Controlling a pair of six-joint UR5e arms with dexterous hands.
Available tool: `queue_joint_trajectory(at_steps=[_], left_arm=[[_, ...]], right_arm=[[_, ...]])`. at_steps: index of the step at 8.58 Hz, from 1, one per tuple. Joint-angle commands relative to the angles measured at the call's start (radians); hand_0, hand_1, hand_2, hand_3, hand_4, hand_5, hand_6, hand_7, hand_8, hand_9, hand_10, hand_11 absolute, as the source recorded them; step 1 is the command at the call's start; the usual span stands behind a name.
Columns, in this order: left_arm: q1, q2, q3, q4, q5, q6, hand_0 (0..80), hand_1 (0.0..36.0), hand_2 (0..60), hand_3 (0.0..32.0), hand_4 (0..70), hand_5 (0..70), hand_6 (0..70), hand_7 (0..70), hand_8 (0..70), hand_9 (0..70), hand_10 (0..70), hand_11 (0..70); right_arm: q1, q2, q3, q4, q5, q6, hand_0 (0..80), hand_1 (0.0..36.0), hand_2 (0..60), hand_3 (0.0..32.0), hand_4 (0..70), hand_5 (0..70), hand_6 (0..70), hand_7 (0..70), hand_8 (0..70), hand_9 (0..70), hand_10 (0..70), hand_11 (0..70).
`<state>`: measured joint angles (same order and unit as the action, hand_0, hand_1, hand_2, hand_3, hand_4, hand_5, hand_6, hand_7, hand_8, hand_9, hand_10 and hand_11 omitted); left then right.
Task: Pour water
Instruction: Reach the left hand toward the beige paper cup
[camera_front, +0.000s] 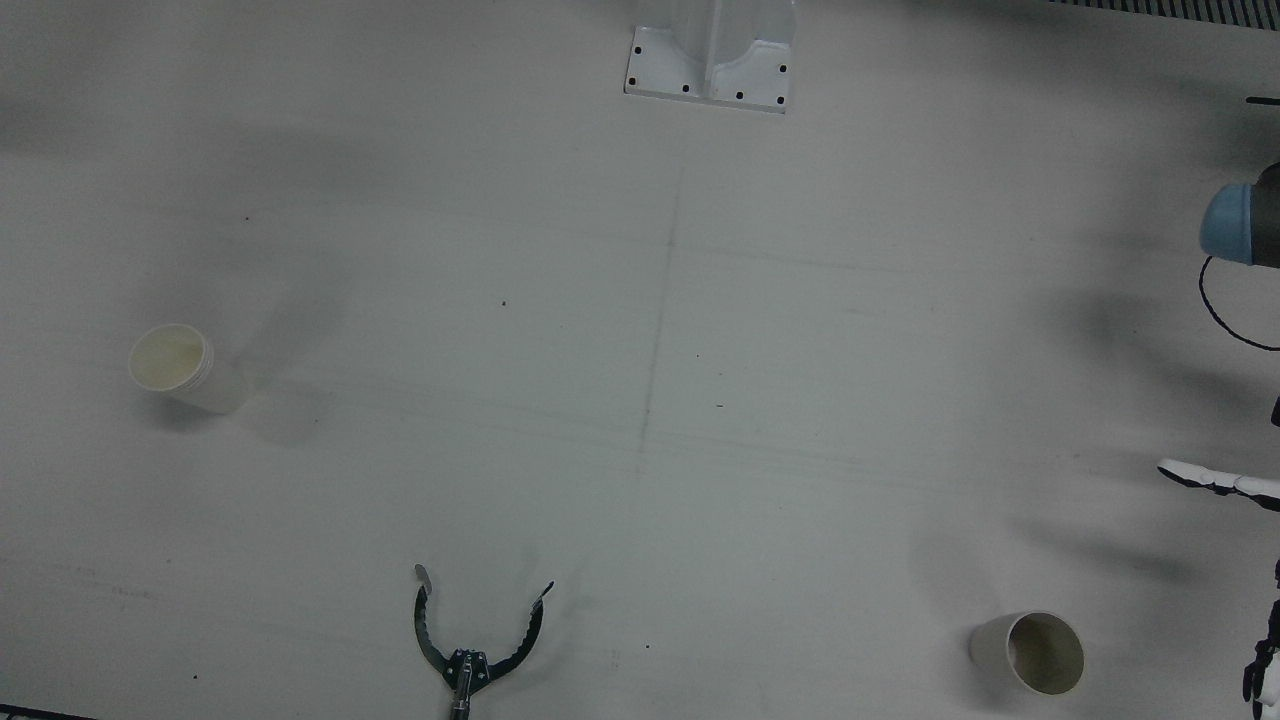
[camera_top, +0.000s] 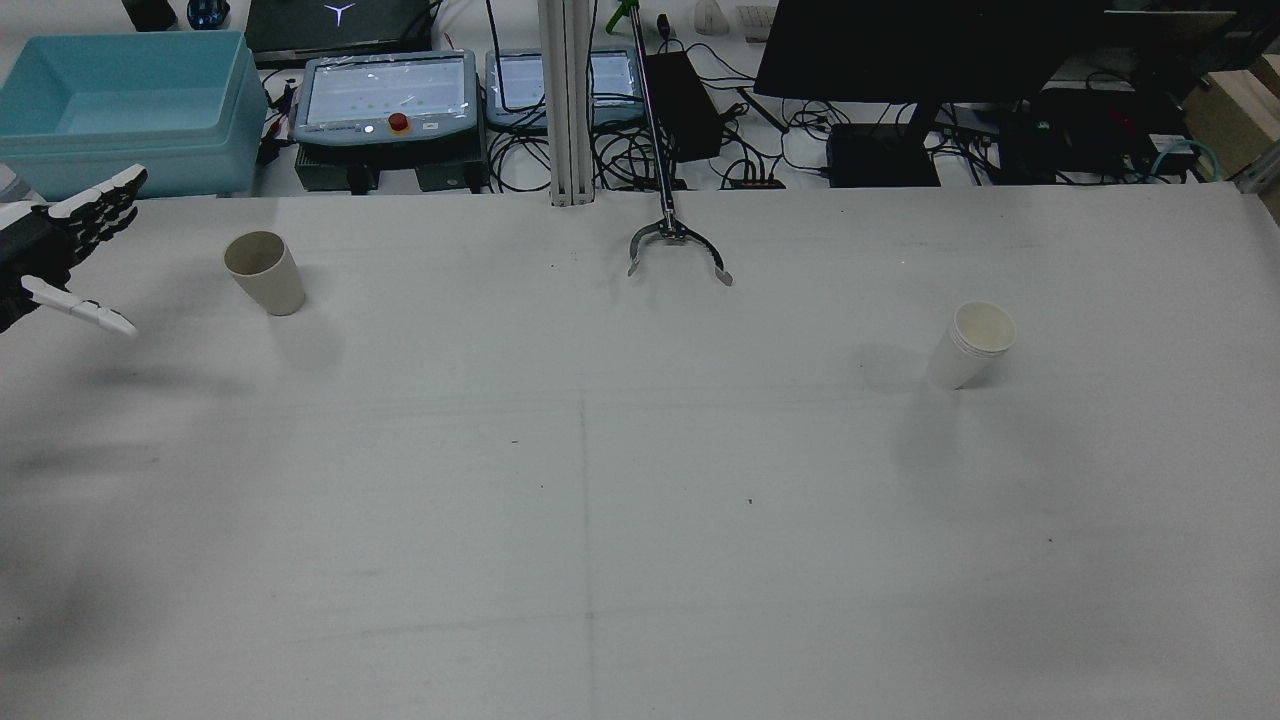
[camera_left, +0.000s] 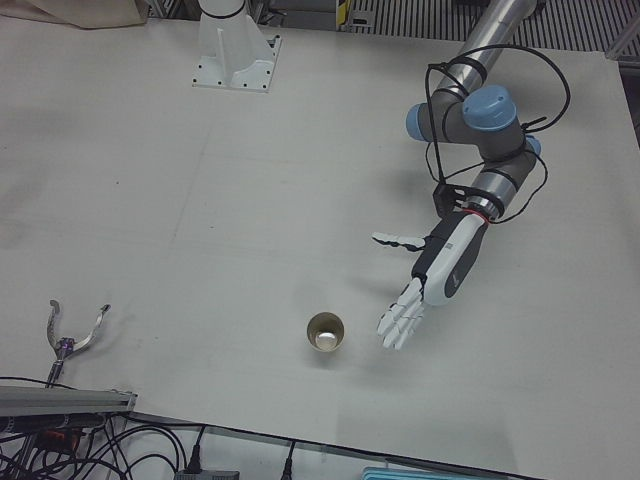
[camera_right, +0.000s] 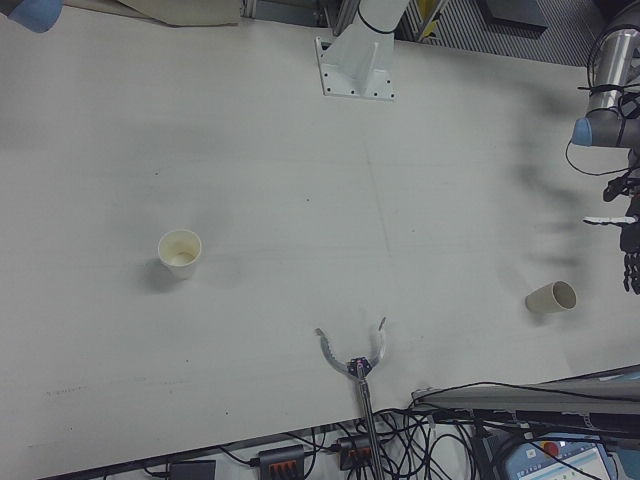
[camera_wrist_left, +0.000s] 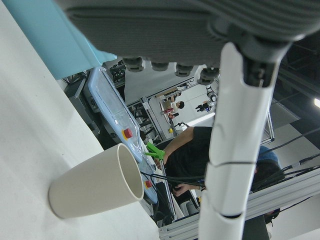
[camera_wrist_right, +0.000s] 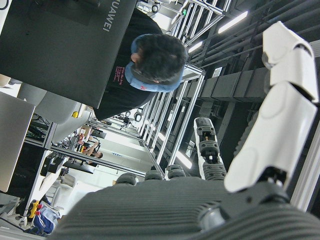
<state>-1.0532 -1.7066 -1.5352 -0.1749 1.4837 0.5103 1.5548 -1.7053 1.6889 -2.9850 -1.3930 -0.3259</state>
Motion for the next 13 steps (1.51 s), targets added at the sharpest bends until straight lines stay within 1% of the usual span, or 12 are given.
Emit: queue_joint_trajectory(at_steps=[1,2,5,6,7,8,9,11,13], left_arm=[[0.073,-0.120,0.155,-0.067,-0.080,0.031,71.8,26.6,0.0,0.2,10.5,2.0,0.0,5.3,0.0,0.0,1.0,4.5],[0.102,-0.160,0.228,-0.096,-0.082,0.027,73.0,26.9,0.0,0.0,10.6,2.1,0.0,5.2,0.0,0.0,1.0,4.6],[0.098,-0.171,0.265,-0.100,-0.134,0.019,71.2,26.8,0.0,0.0,11.5,2.8,0.4,6.0,0.0,0.0,1.3,5.1],[0.070,-0.194,0.268,-0.089,-0.140,0.019,71.8,27.1,0.0,0.0,11.9,3.2,0.8,6.6,0.0,0.0,1.4,5.2],[0.068,-0.203,0.309,-0.097,-0.144,0.019,68.8,27.0,0.0,0.0,11.5,3.1,0.9,6.6,0.0,0.0,1.7,5.5],[0.073,-0.214,0.364,-0.132,-0.157,0.020,70.0,27.1,0.0,0.0,11.6,3.0,0.9,6.4,0.0,0.0,1.8,5.7],[0.073,-0.217,0.375,-0.138,-0.160,0.024,68.8,27.1,0.0,0.0,11.2,2.7,0.8,6.2,0.0,0.0,1.6,5.5],[0.077,-0.215,0.374,-0.146,-0.154,0.025,72.0,27.3,0.0,0.0,11.4,3.0,0.8,6.0,0.0,0.0,1.6,5.5],[0.123,-0.225,0.374,-0.146,-0.157,0.031,74.2,27.8,0.0,0.0,11.8,3.4,1.1,6.4,0.0,0.0,1.6,5.5]], right_arm=[[-0.010,0.000,0.002,-0.005,0.000,0.001,47.2,16.9,22.8,1.0,13.5,7.2,1.2,5.6,0.0,0.0,0.0,0.0],[-0.010,0.000,0.002,-0.005,-0.001,0.001,47.0,17.0,22.9,1.0,13.9,7.1,1.3,5.7,0.0,0.0,0.0,0.0],[-0.045,0.000,-0.006,-0.006,0.002,-0.011,46.9,16.7,23.2,0.6,15.1,7.0,1.5,5.8,0.0,0.0,0.0,0.0],[-0.056,0.000,-0.006,-0.006,0.003,-0.019,46.9,16.6,23.3,0.2,15.5,7.3,1.5,5.7,0.0,0.0,0.0,0.0],[-0.058,0.000,-0.006,-0.006,0.005,-0.019,46.9,16.6,23.2,0.2,15.6,7.2,1.4,5.6,0.0,0.0,0.0,0.0],[-0.058,0.000,-0.008,-0.006,0.005,-0.018,46.9,16.4,22.9,0.2,15.6,7.0,1.5,5.6,0.0,0.0,0.0,0.0],[-0.058,0.000,-0.009,-0.006,0.005,-0.019,46.8,16.3,23.2,0.0,16.6,7.0,1.6,5.5,0.0,0.0,0.0,0.0],[-0.067,0.001,-0.011,-0.006,0.008,-0.022,46.8,16.3,23.8,0.0,18.0,7.1,1.9,5.9,0.0,0.0,0.0,0.0],[-0.068,0.001,-0.011,-0.006,0.008,-0.022,46.6,16.0,23.4,0.0,17.6,6.8,1.8,5.7,0.0,0.0,0.0,0.0]])
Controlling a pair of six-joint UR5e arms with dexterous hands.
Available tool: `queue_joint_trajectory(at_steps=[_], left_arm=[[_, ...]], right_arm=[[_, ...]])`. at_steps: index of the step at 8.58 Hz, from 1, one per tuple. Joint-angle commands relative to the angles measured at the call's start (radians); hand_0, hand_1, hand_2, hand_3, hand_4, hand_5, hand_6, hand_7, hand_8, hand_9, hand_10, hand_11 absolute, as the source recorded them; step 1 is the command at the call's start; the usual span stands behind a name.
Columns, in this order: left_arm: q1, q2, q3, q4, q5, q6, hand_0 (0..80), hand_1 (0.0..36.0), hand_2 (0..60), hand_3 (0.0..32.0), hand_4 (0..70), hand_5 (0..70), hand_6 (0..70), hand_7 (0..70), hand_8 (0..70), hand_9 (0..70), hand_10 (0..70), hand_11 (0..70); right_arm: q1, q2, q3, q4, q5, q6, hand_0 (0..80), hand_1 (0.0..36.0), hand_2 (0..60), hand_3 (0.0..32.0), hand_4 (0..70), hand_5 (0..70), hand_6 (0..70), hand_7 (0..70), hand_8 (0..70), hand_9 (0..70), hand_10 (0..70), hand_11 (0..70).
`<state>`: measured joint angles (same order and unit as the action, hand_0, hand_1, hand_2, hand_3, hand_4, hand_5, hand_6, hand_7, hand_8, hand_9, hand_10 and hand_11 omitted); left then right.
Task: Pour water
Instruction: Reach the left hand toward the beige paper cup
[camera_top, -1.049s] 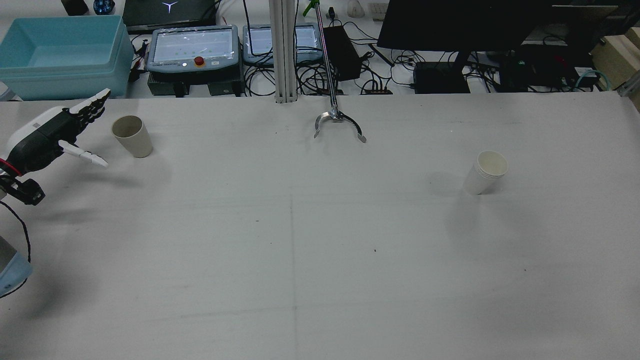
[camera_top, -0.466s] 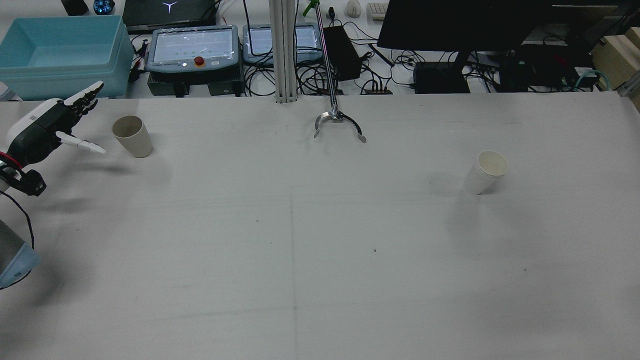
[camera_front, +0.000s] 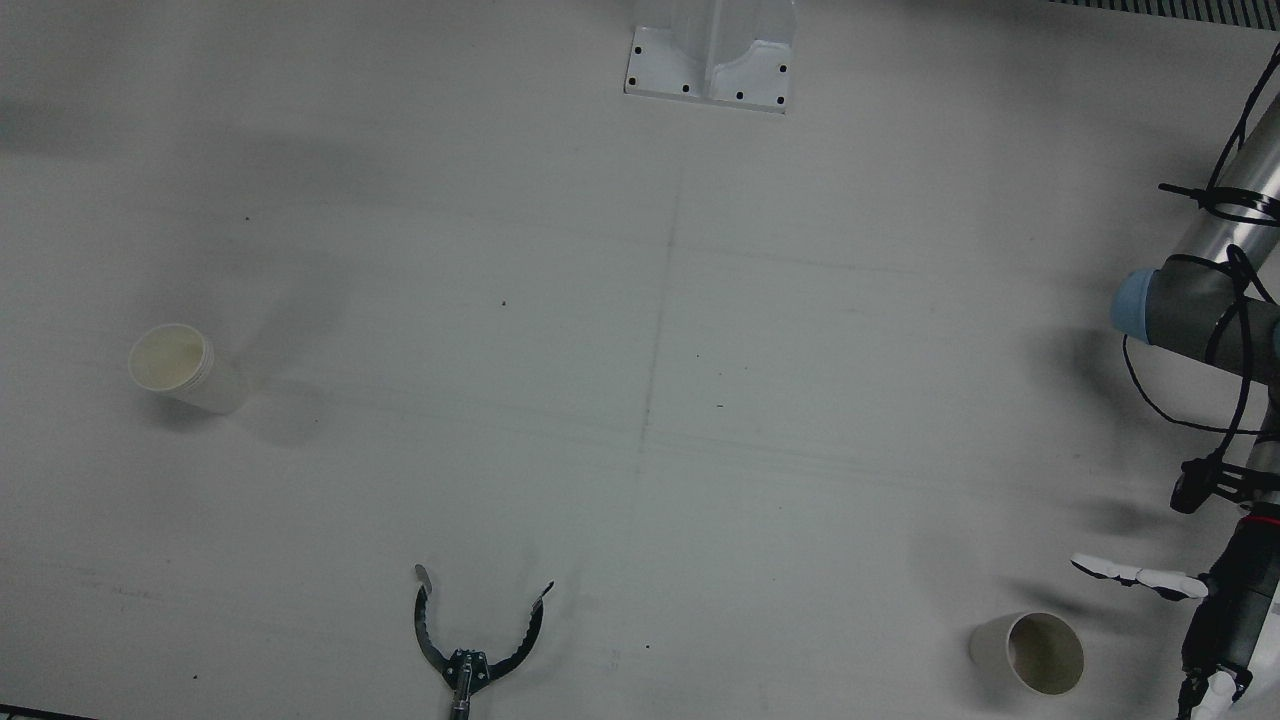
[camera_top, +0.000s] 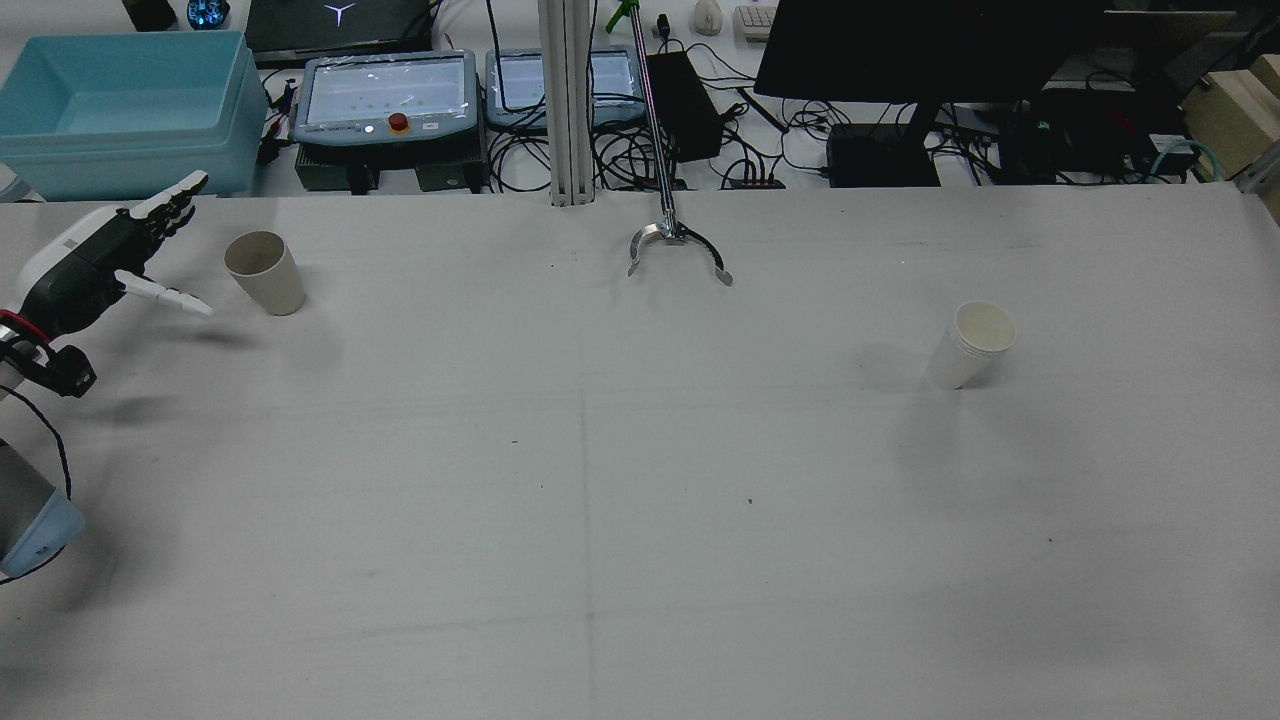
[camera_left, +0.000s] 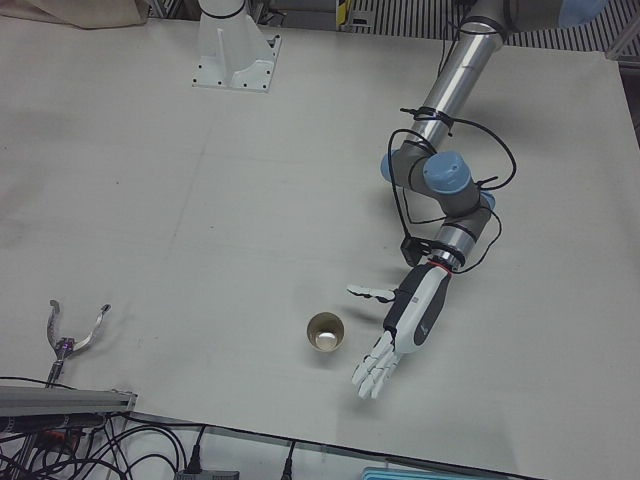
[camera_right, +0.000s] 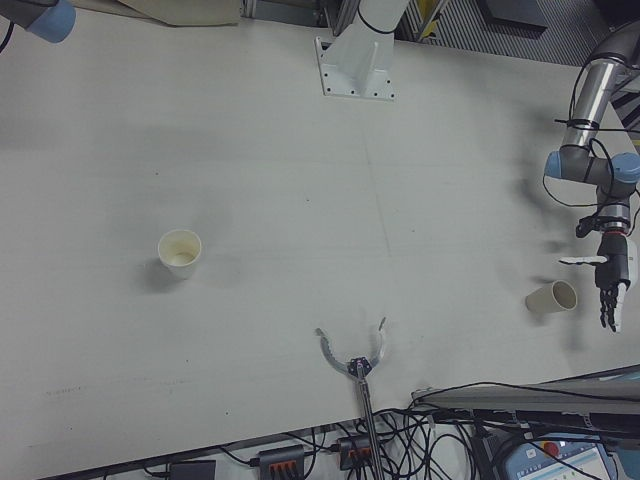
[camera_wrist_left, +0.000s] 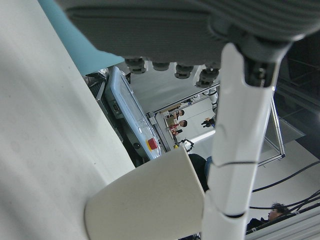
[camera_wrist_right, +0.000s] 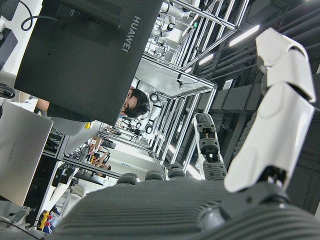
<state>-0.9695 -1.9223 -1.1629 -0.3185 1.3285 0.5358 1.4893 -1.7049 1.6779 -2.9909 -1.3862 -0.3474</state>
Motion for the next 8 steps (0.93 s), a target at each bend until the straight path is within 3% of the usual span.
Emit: queue_joint_trajectory(at_steps=[1,3,6,8], left_arm=[[0.049,-0.020,0.005,0.001,-0.002,0.010,75.1,27.8,0.0,0.0,11.9,3.7,1.3,6.7,0.0,0.0,1.7,5.7],[0.049,-0.041,0.015,0.001,-0.026,0.020,72.8,27.5,0.0,0.0,12.4,3.9,1.8,7.3,0.0,0.0,1.9,6.0],[0.048,-0.118,0.100,0.001,-0.043,0.020,68.8,27.4,0.0,0.0,12.1,3.7,2.1,7.8,0.0,0.1,2.3,6.4],[0.049,-0.115,0.109,-0.001,-0.045,0.020,67.3,27.1,0.0,0.0,12.0,3.7,2.2,7.6,0.0,0.1,2.4,6.4]], right_arm=[[-0.003,0.001,0.000,0.000,0.001,0.001,46.6,16.0,23.0,0.0,16.8,6.6,1.5,5.2,0.0,0.0,0.0,0.0],[-0.001,-0.001,0.000,0.000,0.000,0.004,46.6,16.0,22.9,0.0,16.6,6.3,1.4,4.9,0.0,0.0,0.0,0.0],[-0.001,-0.001,0.000,0.000,-0.002,0.004,46.6,15.9,22.9,0.0,18.0,6.4,1.5,4.9,0.0,0.0,0.0,0.0],[-0.004,0.002,-0.013,0.001,-0.001,0.002,46.6,15.7,22.8,0.0,18.2,6.2,1.6,5.0,0.0,0.0,0.0,0.0]])
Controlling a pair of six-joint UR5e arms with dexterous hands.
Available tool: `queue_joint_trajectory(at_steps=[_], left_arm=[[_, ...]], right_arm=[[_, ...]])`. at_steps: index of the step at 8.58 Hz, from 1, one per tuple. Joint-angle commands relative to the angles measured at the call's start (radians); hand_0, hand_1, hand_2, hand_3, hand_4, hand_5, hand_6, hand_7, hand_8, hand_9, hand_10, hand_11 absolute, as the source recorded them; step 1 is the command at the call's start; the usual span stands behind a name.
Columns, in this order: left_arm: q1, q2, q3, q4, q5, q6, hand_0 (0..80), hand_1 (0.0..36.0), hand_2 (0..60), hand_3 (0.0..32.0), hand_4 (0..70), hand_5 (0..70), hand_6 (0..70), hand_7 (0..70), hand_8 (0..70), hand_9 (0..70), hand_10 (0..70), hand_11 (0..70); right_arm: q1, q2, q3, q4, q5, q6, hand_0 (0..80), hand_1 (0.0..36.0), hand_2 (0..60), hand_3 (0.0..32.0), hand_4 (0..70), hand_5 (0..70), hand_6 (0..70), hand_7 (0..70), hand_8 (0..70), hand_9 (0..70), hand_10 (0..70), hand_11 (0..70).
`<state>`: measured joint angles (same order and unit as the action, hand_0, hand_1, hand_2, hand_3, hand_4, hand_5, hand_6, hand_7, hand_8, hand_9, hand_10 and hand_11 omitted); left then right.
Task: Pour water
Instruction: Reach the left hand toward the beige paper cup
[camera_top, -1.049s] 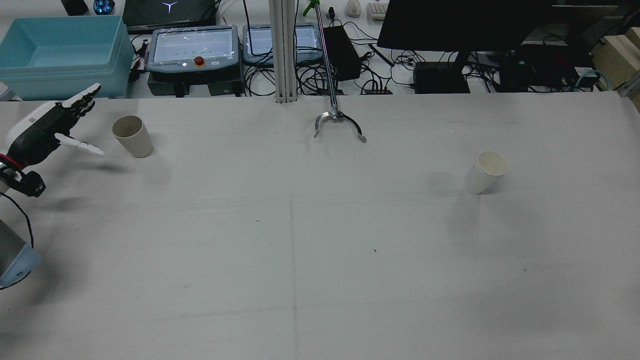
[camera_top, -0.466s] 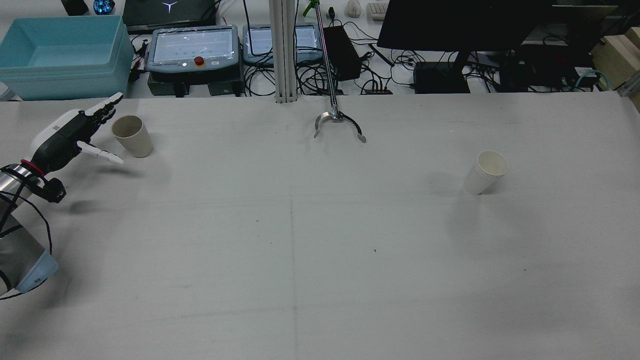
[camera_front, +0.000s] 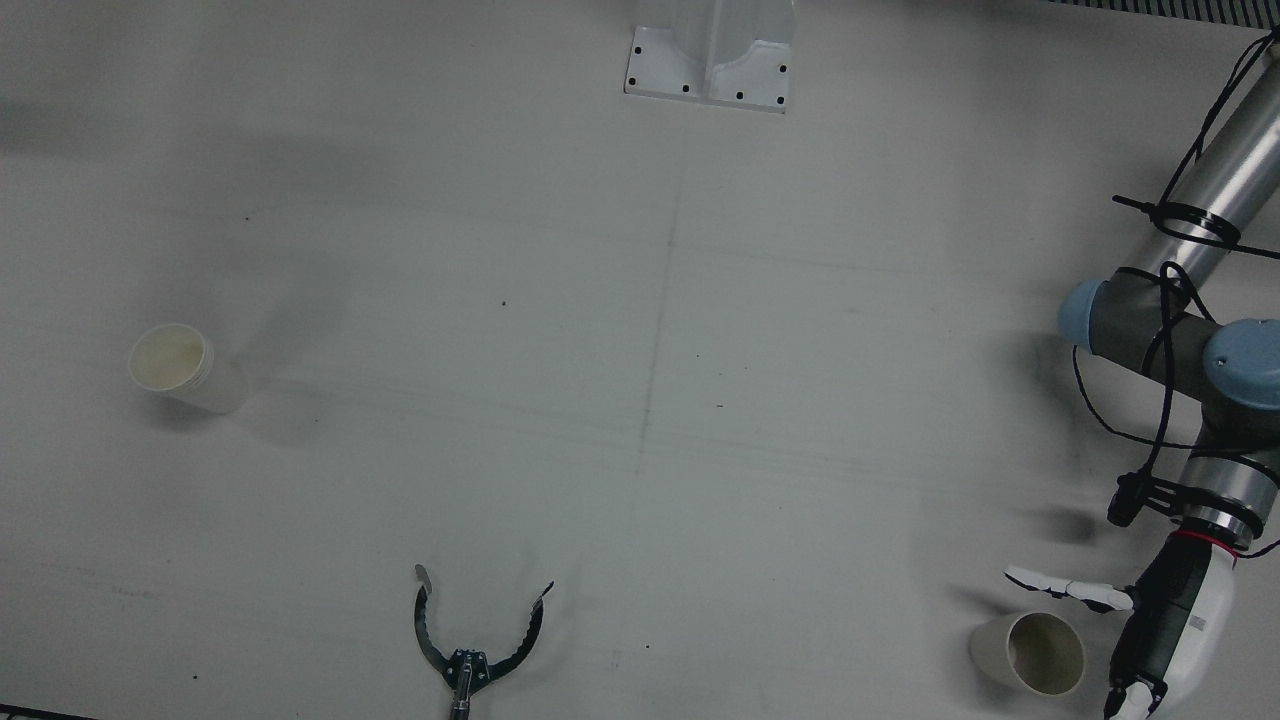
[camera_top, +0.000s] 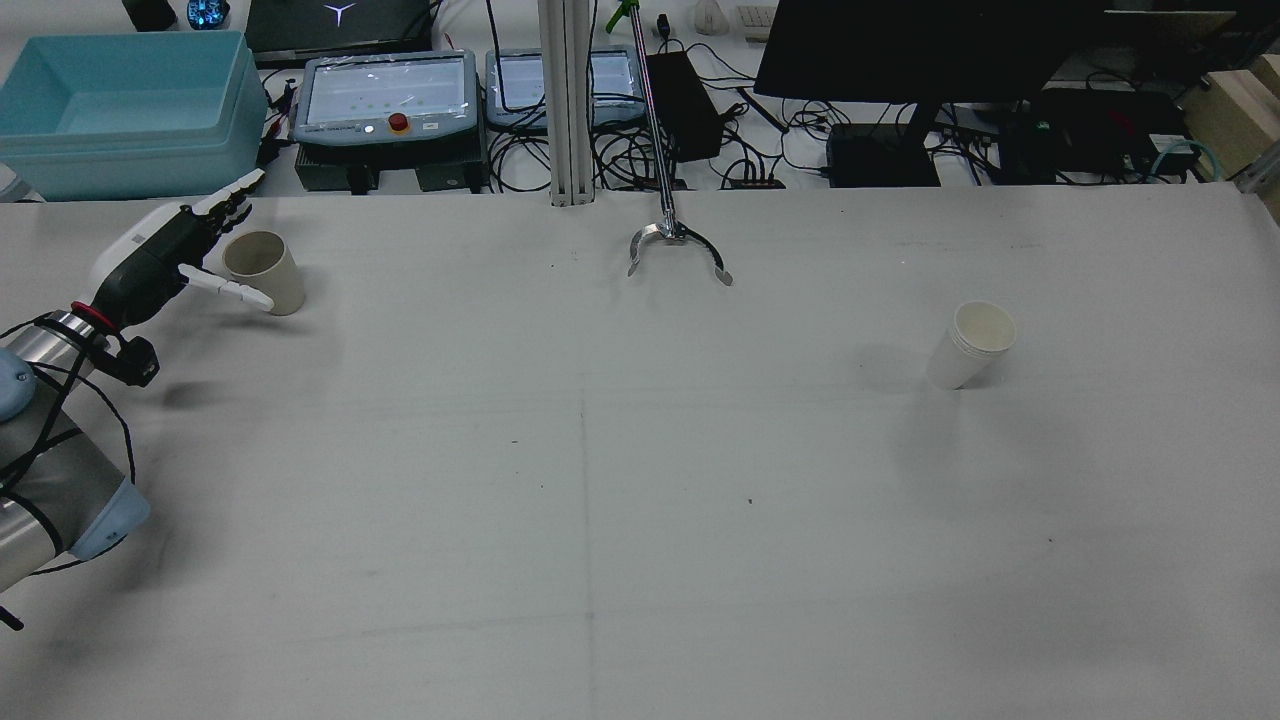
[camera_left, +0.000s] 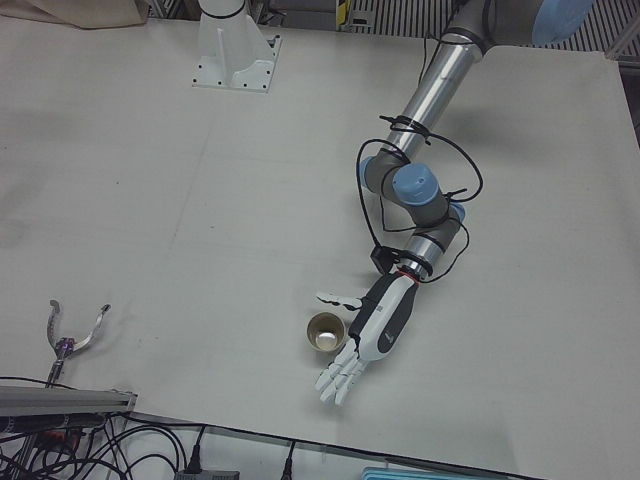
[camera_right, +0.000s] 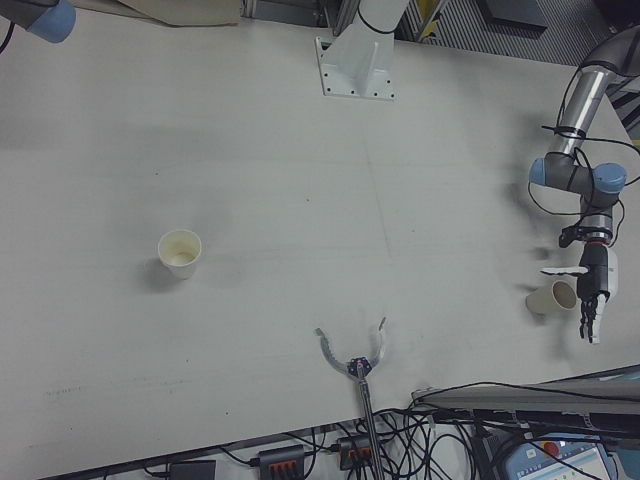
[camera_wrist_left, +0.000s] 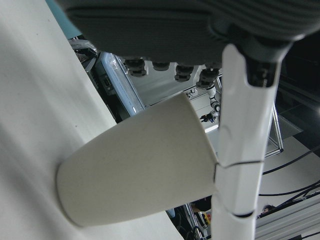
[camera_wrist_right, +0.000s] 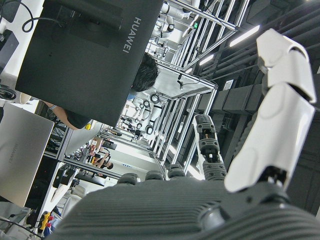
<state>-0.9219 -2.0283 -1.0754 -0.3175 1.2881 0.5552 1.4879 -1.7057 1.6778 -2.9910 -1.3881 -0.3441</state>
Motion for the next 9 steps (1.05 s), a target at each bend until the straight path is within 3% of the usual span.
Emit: queue_joint_trajectory(at_steps=[1,4,9], left_arm=[[0.001,-0.009,0.026,-0.002,-0.003,0.000,66.4,26.9,0.0,0.0,12.0,3.8,2.1,7.5,0.0,0.1,2.3,6.4],[0.044,-0.010,0.026,-0.003,-0.016,0.005,66.2,26.6,0.0,0.0,12.8,3.8,2.4,7.5,0.0,0.1,2.4,6.4],[0.035,-0.010,0.031,0.000,-0.042,0.005,65.7,26.5,0.0,0.0,13.9,4.8,3.2,8.7,0.0,0.3,2.8,6.9]], right_arm=[[-0.003,0.006,-0.016,0.001,0.001,-0.003,46.6,15.7,22.8,0.0,18.4,6.4,1.6,5.1,0.0,0.0,0.0,0.0],[-0.005,0.006,-0.023,0.001,0.003,-0.003,46.4,15.5,22.8,0.0,18.6,6.0,1.6,4.8,0.0,0.0,0.0,0.0],[-0.003,0.001,-0.029,0.003,0.000,0.005,46.2,15.4,22.2,0.0,16.6,5.3,0.9,3.6,0.0,0.0,0.0,0.0]])
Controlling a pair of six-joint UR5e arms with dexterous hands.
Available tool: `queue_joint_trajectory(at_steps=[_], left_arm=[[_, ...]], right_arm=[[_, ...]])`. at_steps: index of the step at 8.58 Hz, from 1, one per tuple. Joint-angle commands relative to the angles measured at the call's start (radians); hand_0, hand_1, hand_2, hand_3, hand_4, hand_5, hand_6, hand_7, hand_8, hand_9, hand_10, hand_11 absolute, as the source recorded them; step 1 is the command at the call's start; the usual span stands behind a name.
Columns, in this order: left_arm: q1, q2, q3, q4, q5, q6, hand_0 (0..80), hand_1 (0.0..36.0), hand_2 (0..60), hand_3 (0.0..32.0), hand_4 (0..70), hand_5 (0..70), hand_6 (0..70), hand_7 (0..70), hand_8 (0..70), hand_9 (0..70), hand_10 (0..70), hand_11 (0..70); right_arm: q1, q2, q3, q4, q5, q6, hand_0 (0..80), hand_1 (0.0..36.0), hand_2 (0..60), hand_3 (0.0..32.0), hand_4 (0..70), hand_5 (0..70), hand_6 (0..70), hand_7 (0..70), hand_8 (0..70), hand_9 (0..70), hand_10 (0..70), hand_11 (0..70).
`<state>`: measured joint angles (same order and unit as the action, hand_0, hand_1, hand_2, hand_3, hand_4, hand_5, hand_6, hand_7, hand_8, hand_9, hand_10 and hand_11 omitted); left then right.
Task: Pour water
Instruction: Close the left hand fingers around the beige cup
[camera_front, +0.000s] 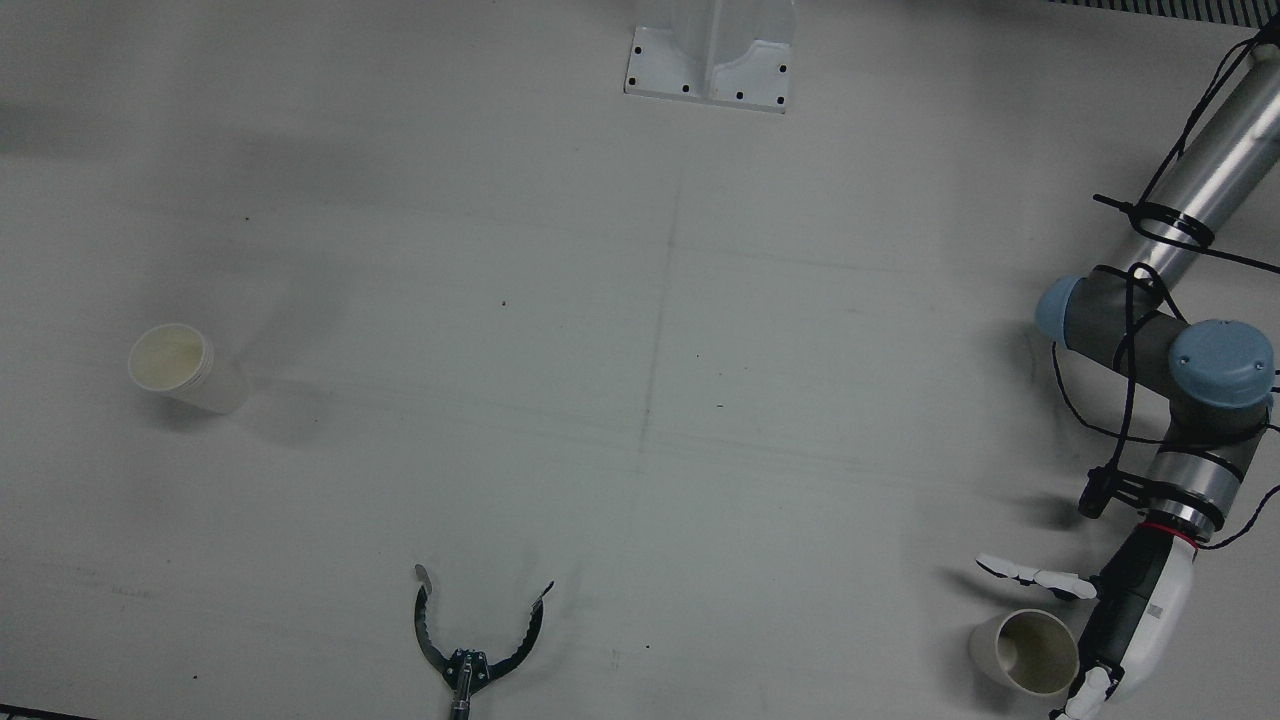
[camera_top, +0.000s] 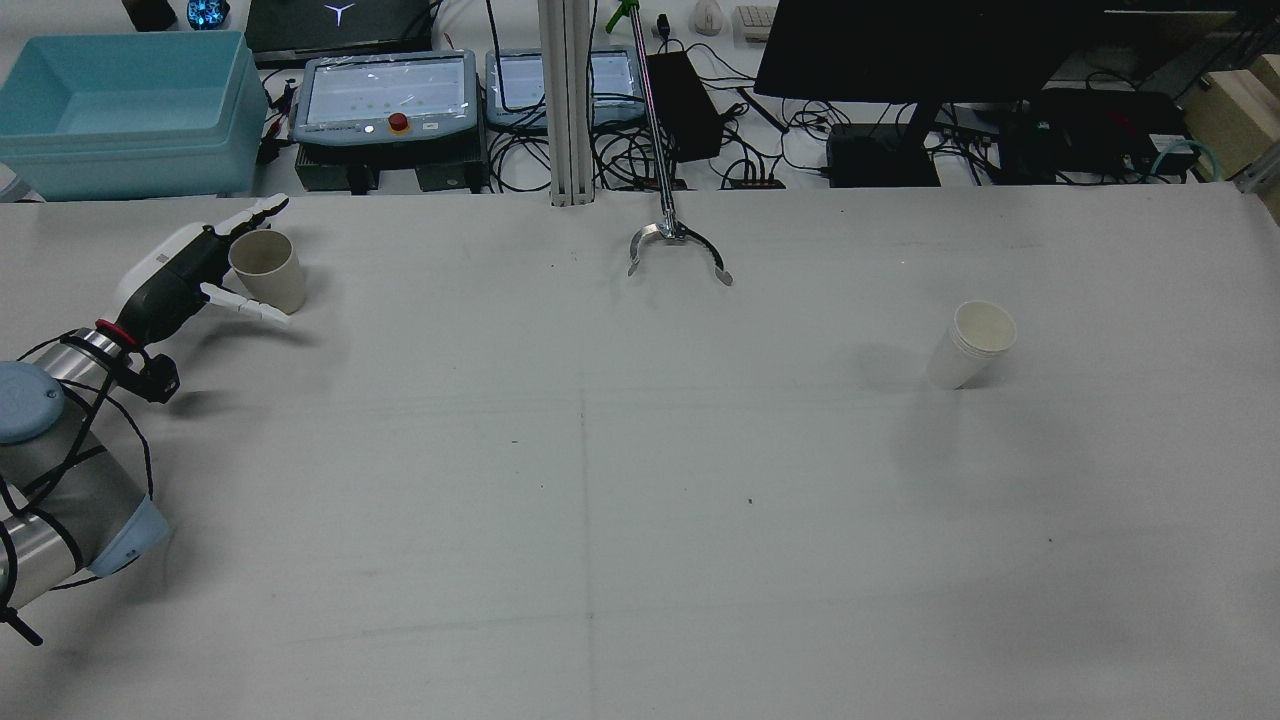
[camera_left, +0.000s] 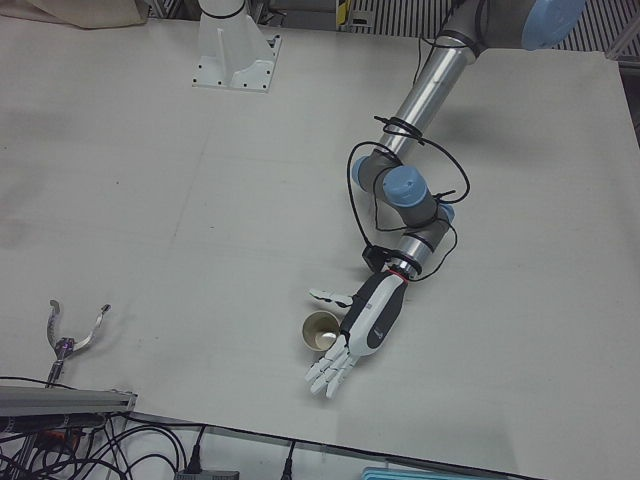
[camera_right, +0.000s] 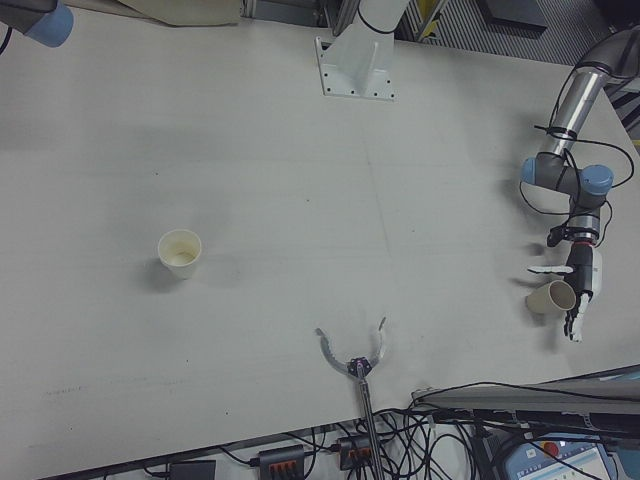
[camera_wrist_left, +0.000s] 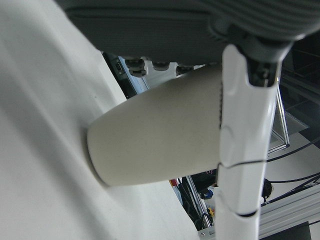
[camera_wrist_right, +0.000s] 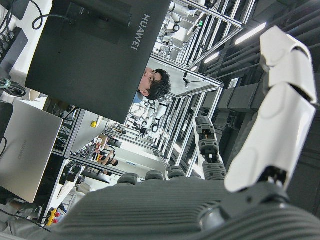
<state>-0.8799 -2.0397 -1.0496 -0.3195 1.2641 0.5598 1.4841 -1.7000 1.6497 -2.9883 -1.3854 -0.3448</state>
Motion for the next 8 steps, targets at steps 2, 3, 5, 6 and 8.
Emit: queue_joint_trajectory(at_steps=[2,3,5,6,8], left_arm=[[-0.013,0.001,0.026,0.002,-0.032,0.000,64.4,26.5,0.0,0.0,13.8,4.7,3.3,8.5,0.0,0.3,2.9,7.1],[-0.013,0.003,0.026,0.002,-0.032,0.000,64.2,26.3,0.0,0.0,13.5,4.9,3.2,8.4,0.0,0.2,2.8,6.9],[-0.010,-0.004,0.034,0.002,-0.032,0.005,64.2,26.4,0.0,0.0,13.7,6.8,3.4,8.7,0.0,0.3,2.8,7.0],[-0.010,-0.005,0.034,0.002,-0.032,0.005,63.9,26.3,0.2,0.0,13.8,7.1,3.4,8.7,0.0,0.3,2.8,7.0],[-0.008,-0.005,0.034,0.002,-0.031,0.006,63.6,26.3,1.0,0.0,15.4,10.9,1.8,6.5,0.0,0.0,2.0,5.7]], right_arm=[[0.004,-0.004,-0.001,0.000,-0.006,0.010,46.3,15.5,22.3,0.0,16.9,5.3,0.9,3.5,0.0,0.0,0.0,0.0],[0.004,-0.004,-0.001,0.000,-0.006,0.012,46.4,15.5,22.2,0.0,16.7,5.3,0.9,3.5,0.0,0.0,0.0,0.0],[0.004,-0.004,-0.001,0.000,-0.006,0.010,46.3,15.5,22.0,0.0,16.4,5.2,0.8,3.5,0.0,0.0,0.0,0.0],[0.004,-0.006,-0.001,0.000,-0.007,0.010,46.3,15.4,21.7,0.0,15.5,5.1,0.6,3.2,0.0,0.0,0.0,0.0],[0.004,-0.009,-0.001,0.000,-0.006,0.012,46.3,15.3,21.5,0.2,14.7,4.6,0.4,2.7,0.0,0.0,0.0,0.0]])
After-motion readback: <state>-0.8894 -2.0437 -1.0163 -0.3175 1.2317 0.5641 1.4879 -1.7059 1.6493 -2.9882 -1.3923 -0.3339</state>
